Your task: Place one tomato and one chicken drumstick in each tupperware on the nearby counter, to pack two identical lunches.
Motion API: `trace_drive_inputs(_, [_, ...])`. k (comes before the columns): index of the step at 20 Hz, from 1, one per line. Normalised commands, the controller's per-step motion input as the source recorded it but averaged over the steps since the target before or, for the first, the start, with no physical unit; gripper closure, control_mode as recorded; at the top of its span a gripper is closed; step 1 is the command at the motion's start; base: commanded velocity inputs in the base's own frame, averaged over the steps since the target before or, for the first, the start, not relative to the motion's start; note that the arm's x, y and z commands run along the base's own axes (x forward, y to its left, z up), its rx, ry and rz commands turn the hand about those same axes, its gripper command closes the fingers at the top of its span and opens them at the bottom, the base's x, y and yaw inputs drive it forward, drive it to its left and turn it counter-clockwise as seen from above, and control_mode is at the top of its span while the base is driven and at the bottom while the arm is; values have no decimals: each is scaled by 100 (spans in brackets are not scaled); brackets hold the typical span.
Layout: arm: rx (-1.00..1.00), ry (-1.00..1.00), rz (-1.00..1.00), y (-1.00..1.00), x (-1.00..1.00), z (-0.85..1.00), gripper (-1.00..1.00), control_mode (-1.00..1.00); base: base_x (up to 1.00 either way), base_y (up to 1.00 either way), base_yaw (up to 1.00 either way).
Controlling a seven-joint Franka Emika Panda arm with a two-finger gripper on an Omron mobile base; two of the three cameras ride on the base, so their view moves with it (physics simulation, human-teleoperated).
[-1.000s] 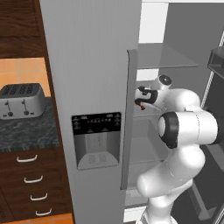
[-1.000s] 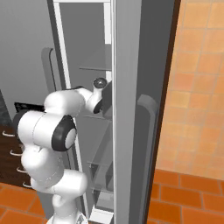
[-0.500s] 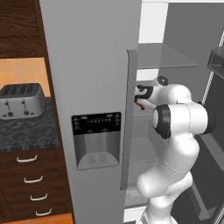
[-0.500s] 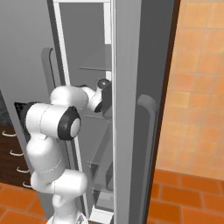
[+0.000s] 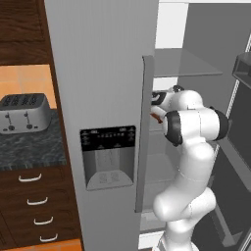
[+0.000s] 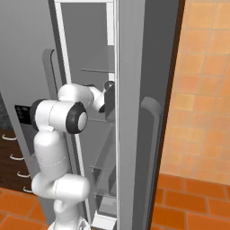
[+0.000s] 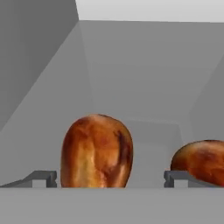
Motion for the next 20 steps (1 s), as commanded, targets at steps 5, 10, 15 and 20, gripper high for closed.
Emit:
trace_drive_inputs(5, [0, 0, 0, 0, 48, -29, -100, -100, 0, 0, 0])
trace_drive_inputs(10, [0, 17, 4, 13, 12, -91, -100, -100, 0, 0, 0])
trace_drive_inputs(15, [-1, 29, 15, 71, 0, -100, 100, -100, 0, 0, 0])
trace_drive_inputs(20, [3, -3, -3, 33, -74, -100, 100, -100, 0, 0, 0])
